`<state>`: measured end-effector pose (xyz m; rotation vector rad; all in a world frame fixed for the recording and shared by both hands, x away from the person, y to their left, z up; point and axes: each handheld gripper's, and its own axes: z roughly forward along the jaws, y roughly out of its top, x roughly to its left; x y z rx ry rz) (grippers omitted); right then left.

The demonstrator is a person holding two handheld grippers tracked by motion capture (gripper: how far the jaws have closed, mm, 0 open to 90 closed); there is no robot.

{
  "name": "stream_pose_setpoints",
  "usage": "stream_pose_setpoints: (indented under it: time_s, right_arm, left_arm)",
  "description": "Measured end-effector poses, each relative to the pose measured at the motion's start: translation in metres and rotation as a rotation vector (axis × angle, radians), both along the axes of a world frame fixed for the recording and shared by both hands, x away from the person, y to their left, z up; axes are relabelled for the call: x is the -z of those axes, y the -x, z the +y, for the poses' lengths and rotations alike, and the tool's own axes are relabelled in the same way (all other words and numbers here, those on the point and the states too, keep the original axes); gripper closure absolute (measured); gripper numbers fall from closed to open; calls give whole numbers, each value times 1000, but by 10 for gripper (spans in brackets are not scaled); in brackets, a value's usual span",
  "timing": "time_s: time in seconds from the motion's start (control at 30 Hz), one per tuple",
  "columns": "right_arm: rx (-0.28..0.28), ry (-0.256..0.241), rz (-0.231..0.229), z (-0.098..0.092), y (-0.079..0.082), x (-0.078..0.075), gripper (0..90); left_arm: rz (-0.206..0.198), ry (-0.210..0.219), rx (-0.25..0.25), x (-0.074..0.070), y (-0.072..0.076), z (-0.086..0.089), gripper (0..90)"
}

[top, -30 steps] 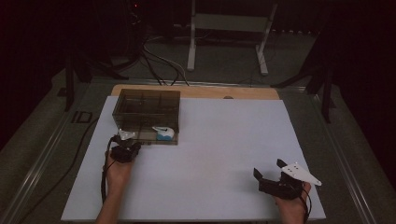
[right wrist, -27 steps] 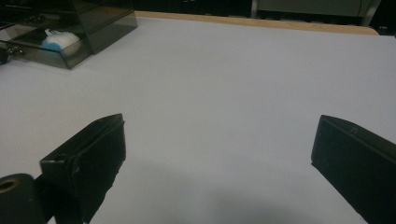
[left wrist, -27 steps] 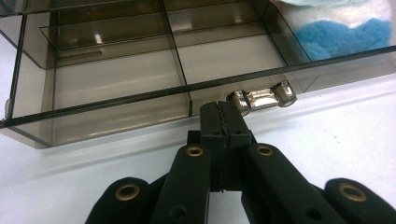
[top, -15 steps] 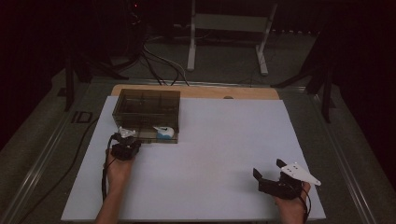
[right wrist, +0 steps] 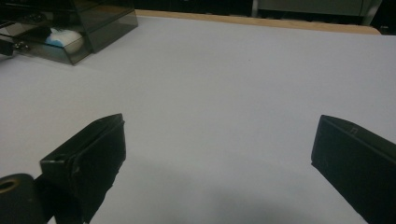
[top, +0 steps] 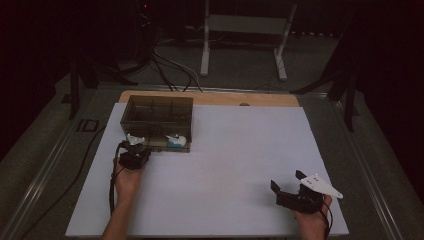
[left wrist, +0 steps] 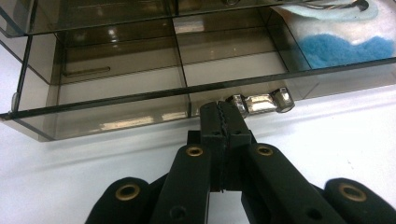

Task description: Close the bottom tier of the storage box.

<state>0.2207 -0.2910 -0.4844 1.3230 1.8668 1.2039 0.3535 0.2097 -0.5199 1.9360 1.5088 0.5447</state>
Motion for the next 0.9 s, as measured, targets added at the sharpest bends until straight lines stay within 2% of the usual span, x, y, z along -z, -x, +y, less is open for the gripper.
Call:
stream_pose_setpoints:
  time_s: [0.27,0.6,0.9]
  right_arm:
    - [4,-3,1,-1,0,0,31]
    - [4,-2,-2,-1,0,0,31]
    - [5,-3,-3,-1,1,-1,31]
  left_arm:
    - [4,2,-2,2,-1,0,900]
    - [1,26,-14,3,-4,1,900]
    - [-5,25,-16,2,-6,2,900]
